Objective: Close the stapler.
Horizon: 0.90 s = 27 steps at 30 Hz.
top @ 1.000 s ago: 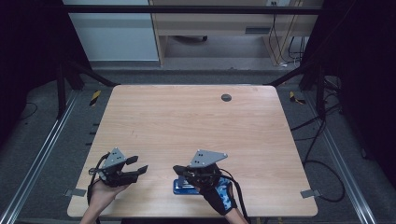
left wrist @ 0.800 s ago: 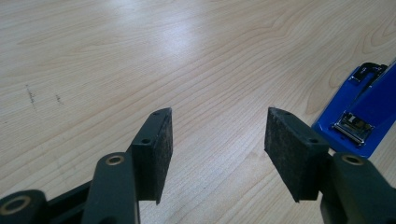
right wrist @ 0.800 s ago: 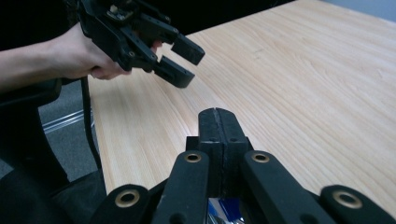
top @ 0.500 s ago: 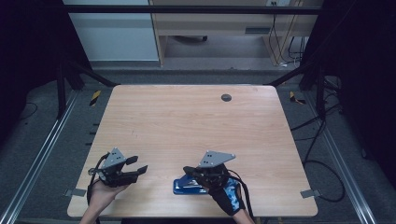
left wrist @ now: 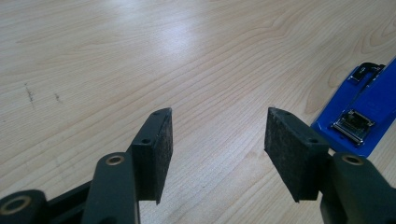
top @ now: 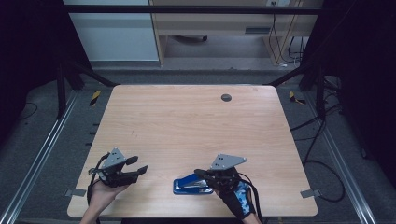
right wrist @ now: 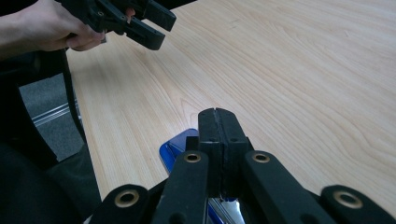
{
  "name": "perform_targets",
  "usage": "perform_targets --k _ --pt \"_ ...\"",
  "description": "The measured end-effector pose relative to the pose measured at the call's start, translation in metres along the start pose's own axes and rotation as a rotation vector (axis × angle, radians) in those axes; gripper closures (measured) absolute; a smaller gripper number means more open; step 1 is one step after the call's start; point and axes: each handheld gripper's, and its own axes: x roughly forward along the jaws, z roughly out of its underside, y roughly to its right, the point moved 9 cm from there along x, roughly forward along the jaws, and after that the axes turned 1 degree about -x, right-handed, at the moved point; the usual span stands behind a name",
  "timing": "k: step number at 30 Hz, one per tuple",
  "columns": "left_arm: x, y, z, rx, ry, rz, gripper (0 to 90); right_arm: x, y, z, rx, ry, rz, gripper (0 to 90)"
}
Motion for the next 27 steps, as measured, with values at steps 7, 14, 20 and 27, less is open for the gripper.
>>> perform_targets --k 7,14,20,27 --pt "0.000 0.000 0.000 -0.001 0.002 -0.001 41.9 -0.002 0.006 0.015 0.024 -0.024 0.006 89.9" --pt "0.000 0.001 0.000 0.003 0.000 -0.001 41.8 -0.004 0.008 0.024 0.033 -0.046 0.012 89.9" --pt "0.001 0.002 0.001 0.002 -0.003 0.000 41.9 -0.001 0.014 0.035 0.045 -0.080 0.018 90.0" --pt "0.001 0.003 0.001 0.002 -0.005 0.001 41.8 0.000 0.016 0.036 0.050 -0.070 0.014 90.0"
